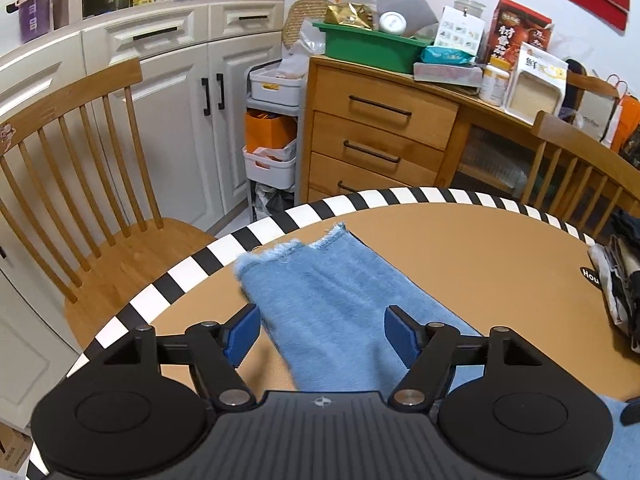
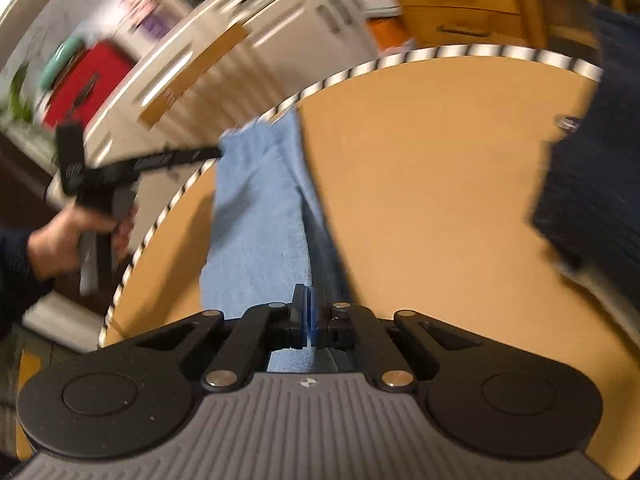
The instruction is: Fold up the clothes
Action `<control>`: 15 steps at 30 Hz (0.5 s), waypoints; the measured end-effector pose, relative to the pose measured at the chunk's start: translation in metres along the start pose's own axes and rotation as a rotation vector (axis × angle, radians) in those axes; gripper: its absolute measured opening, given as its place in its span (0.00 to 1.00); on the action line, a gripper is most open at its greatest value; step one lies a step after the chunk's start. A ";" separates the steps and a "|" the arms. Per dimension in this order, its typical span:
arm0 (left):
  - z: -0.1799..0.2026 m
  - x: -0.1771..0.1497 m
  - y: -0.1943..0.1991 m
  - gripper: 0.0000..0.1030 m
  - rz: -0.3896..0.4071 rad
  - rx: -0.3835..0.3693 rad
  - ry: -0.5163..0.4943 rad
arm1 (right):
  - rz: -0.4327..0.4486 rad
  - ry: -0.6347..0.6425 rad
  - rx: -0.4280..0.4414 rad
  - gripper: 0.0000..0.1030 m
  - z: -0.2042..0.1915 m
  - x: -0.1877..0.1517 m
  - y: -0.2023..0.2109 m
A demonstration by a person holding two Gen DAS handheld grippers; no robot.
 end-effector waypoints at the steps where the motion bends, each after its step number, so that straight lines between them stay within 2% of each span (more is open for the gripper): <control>1: 0.000 0.000 -0.002 0.72 -0.004 0.009 -0.003 | 0.000 -0.009 -0.014 0.01 0.006 -0.004 0.001; 4: -0.001 -0.002 -0.011 0.72 -0.022 0.041 -0.007 | -0.056 -0.023 -0.048 0.01 0.012 -0.022 -0.017; 9: -0.011 -0.002 -0.028 0.72 -0.061 0.103 0.028 | -0.063 -0.008 -0.071 0.02 0.009 -0.028 -0.021; 11: -0.012 0.000 -0.034 0.70 -0.064 0.126 0.019 | -0.074 0.027 -0.085 0.08 0.006 -0.029 -0.021; 12: -0.013 0.001 -0.038 0.65 -0.060 0.128 0.022 | -0.076 0.033 -0.081 0.09 0.004 -0.029 -0.019; 13: -0.013 0.003 -0.041 0.56 -0.056 0.128 0.022 | -0.078 0.038 -0.076 0.17 0.001 -0.029 -0.018; 14: -0.011 0.006 -0.045 0.51 -0.059 0.121 0.014 | -0.080 0.042 -0.072 0.29 -0.001 -0.030 -0.017; 15: -0.010 0.008 -0.049 0.44 -0.061 0.114 0.006 | -0.080 0.042 -0.062 0.35 -0.001 -0.030 -0.013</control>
Point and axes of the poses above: each gripper's, at about its wrist camera, not at the fingertips, and y roughly against the way its jaws point, z to its right, x to its top, the point moved 2 cm from there along -y, roughly the way its jaws point, and after that the axes turned 11 degrees about z, right-handed, at the moved point
